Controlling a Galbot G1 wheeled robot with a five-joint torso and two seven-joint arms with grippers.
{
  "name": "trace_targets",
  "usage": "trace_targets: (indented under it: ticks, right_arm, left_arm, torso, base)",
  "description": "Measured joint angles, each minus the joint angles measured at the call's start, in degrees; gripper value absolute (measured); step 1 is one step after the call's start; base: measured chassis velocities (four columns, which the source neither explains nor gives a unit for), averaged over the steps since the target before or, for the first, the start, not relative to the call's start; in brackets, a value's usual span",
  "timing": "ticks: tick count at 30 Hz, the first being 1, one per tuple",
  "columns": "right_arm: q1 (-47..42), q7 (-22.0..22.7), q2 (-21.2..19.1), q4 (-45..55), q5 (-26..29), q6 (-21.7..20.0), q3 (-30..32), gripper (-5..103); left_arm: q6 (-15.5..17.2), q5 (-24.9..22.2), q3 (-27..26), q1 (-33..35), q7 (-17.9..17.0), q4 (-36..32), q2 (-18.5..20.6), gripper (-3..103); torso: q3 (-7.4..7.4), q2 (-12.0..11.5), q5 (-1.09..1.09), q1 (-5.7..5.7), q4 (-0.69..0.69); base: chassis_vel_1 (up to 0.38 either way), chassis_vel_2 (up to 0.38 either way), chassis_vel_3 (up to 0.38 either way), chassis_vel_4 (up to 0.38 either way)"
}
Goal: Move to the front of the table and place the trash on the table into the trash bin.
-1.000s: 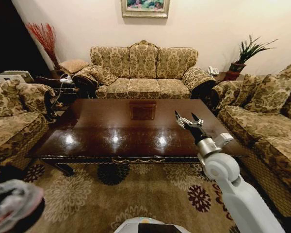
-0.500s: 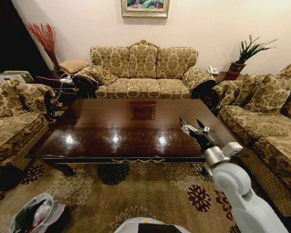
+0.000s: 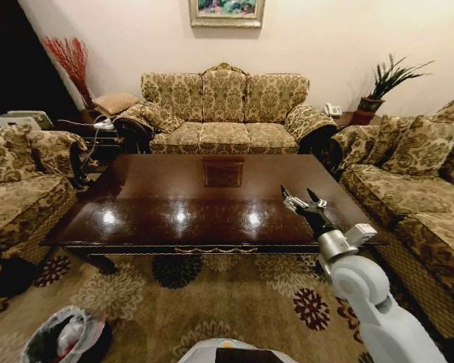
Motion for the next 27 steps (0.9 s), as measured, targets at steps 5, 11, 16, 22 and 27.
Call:
trace_targets:
  ticks: [5,11,16,22,27]
  right_arm:
    - [0.74,-0.96,1.15,-0.62,0.02,0.01,0.06,100]
    - [2.58,-2.09,2.63,-2.3,-0.03,0.14,-0.22,100]
    - [3.45,-1.94,3.32,-2.44,0.04,0.15,-0.29,100]
    - [2.62,-0.65,3.76,-1.98,-5.15,0.86,0.2,100]
    - [-0.93,1.7,3.55,3.23,-11.49,-0.7,2.46,100]
  left_arm:
    - [5.77,3.98,-1.84,2.67,-2.02,-4.52,-2.43,53]
    - [9.83,5.34,-3.64,6.12,-5.0,-11.46,-4.63,80]
    - [7.37,6.63,-11.91,9.81,-8.3,-19.13,-3.48,96]
    - [4.72,1.65,-19.3,14.88,-5.97,-38.1,-1.43,100]
    - [12.65,-7.61,-22.33,17.95,0.03,-66.52,0.88,100]
  torso:
    - [0.0,0.0,-0.01,-0.01,0.0]
    - [0.0,0.0,-0.01,0.0,0.0]
    - [0.0,0.0,-0.04,0.0,0.01]
    - [0.0,0.0,0.02,0.0,0.03]
    - [0.0,0.0,0.08,0.0,0.0]
  base:
    - [0.0,0.0,0.0,0.0]
    - [0.0,0.0,0.0,0.0]
    - [0.0,0.0,0.0,0.0]
    - [0.0,0.0,0.0,0.0]
    - [0.0,0.0,0.0,0.0]
